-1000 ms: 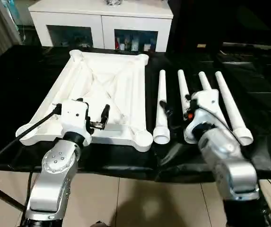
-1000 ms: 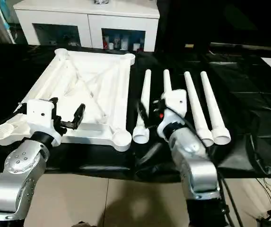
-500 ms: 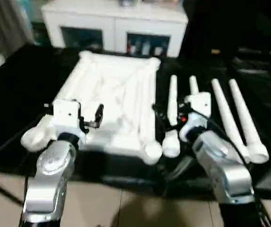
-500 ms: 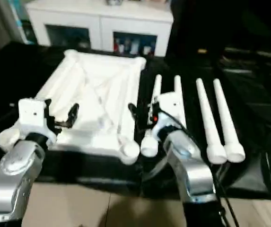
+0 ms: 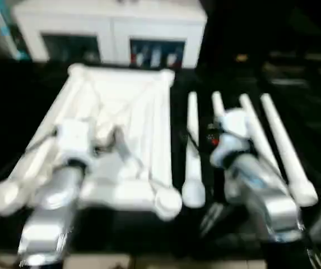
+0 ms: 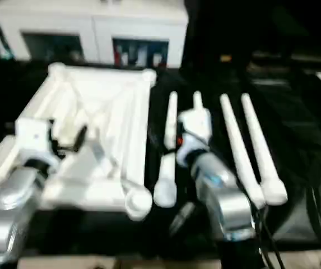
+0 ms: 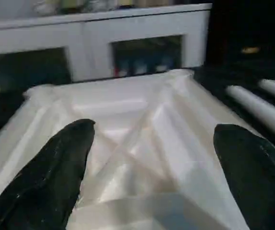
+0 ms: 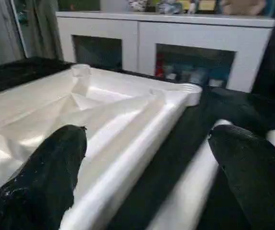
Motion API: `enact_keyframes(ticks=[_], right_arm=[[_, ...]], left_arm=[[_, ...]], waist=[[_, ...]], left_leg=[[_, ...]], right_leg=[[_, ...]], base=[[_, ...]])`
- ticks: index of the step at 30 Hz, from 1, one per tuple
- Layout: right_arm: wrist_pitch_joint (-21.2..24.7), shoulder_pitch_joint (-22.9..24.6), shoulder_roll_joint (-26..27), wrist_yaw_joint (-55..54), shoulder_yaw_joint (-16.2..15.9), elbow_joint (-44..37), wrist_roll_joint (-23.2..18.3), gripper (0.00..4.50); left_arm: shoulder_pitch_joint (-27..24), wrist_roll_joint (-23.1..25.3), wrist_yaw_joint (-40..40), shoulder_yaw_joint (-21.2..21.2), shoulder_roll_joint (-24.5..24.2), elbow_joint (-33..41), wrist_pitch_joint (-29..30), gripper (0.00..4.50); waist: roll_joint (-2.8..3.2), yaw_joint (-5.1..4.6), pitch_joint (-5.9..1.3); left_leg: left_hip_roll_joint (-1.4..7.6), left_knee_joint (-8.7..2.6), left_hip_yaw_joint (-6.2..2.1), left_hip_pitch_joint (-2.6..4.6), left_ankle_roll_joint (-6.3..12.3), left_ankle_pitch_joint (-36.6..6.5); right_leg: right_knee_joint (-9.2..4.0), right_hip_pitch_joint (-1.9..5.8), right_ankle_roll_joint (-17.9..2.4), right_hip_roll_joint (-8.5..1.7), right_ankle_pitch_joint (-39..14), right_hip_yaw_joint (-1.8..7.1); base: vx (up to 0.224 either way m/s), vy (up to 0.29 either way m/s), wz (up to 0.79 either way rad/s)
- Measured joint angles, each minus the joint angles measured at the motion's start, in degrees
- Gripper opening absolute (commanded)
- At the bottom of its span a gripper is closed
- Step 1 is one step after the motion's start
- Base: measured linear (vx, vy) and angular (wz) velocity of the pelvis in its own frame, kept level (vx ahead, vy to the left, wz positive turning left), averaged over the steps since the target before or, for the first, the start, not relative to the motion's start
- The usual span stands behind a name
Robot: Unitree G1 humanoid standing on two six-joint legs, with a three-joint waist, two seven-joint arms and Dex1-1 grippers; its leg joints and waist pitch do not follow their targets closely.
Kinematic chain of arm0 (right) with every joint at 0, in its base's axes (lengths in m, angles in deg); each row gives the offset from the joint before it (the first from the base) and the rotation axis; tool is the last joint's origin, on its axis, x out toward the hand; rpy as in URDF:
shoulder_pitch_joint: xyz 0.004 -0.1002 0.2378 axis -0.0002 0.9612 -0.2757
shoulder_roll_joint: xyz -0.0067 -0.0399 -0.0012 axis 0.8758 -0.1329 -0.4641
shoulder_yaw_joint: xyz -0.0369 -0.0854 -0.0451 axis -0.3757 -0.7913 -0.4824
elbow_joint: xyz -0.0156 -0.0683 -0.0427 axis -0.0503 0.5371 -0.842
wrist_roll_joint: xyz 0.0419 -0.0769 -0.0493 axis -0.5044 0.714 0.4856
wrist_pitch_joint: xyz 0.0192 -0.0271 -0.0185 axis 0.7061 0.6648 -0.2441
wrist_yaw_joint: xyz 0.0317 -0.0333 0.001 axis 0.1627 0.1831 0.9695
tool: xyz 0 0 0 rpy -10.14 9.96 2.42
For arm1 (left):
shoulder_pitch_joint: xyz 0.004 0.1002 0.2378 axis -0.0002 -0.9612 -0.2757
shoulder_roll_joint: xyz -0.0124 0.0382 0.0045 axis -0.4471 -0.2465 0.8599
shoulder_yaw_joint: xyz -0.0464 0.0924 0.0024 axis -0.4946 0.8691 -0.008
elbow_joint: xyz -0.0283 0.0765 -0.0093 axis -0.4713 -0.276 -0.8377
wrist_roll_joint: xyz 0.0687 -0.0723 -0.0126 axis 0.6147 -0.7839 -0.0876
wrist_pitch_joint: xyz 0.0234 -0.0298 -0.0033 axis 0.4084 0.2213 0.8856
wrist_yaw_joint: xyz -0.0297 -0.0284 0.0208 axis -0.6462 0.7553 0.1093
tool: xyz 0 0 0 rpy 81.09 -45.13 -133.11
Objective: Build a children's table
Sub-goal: Move to table, then rotate table base
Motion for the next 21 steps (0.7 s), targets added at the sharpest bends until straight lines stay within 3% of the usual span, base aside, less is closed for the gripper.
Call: enact_keyframes(ticks=[1,3,7,12,14,16,21], right_arm=[[-0.03,-0.01,-0.61,0.45,0.24,-0.07,-0.09,4.50],[-0.35,-0.13,-0.93,1.70,0.79,-0.14,-1.10,4.50],[-1.48,-0.52,-2.18,4.12,0.35,-0.40,-1.72,4.50],[-3.23,-2.29,-4.11,7.09,-0.10,-0.13,-1.72,4.50],[-4.97,-2.77,-5.52,10.23,-0.61,0.36,-2.01,4.50],[-5.30,-2.84,-6.91,14.10,-0.58,0.77,-3.35,4.50],[-5.63,-2.83,-14.45,26.79,-4.05,1.45,-5.73,4.50]], left_arm=[[-0.16,-0.36,-1.05,0.42,-0.19,-0.03,-0.05,4.43],[-0.37,-1.32,-3.37,0.96,-1.62,-0.30,-0.06,4.43],[0.09,-2.36,-7.60,2.08,-4.29,-1.83,-0.70,4.43],[1.42,-2.91,-15.39,4.78,-8.31,-3.83,-0.58,4.43],[3.47,-2.90,-22.14,9.03,-12.91,-5.32,1.74,4.43],[4.61,-2.76,-27.60,11.94,-16.24,-6.80,3.71,4.43],[7.89,-1.92,-38.64,18.50,-22.31,-10.05,6.30,4.43]], waist=[[-0.13,0.09,0.10],[-0.15,-0.03,0.13],[-0.22,-0.08,0.19],[-0.49,0.06,0.26],[-0.95,0.19,0.44],[-1.06,0.15,0.47],[-1.15,0.24,0.48]], left_leg=[[0.43,-0.70,0.50,0.12,-0.04,0.28],[1.65,-0.87,1.33,0.12,-0.50,0.79],[2.93,-0.93,2.85,0.26,-0.89,1.24],[3.49,-1.37,3.87,0.41,-0.97,1.28],[3.58,-1.68,4.12,0.55,-1.02,1.31],[3.68,-1.71,4.23,0.65,-1.10,1.37],[3.78,-1.73,4.52,0.75,-1.09,1.39]], right_leg=[[-0.59,-0.01,-0.55,0.13,0.56,-0.07],[-1.23,0.16,-1.12,0.61,1.46,-0.34],[-1.16,0.18,-1.38,0.63,1.78,-0.51],[-1.18,0.06,-1.34,0.61,1.78,-0.37],[-1.15,-0.02,-1.34,0.63,1.78,-0.27],[-1.14,-0.04,-1.41,0.65,1.84,-0.28],[-1.14,-0.07,-1.81,0.63,2.22,-0.18]], base=[[-0.087,0.044,0.05],[-0.099,-0.020,-0.05],[-0.098,-0.018,0.02],[-0.071,-0.015,0.02],[-0.025,-0.009,0.00],[0.000,0.000,0.00],[0.000,0.000,0.00]])
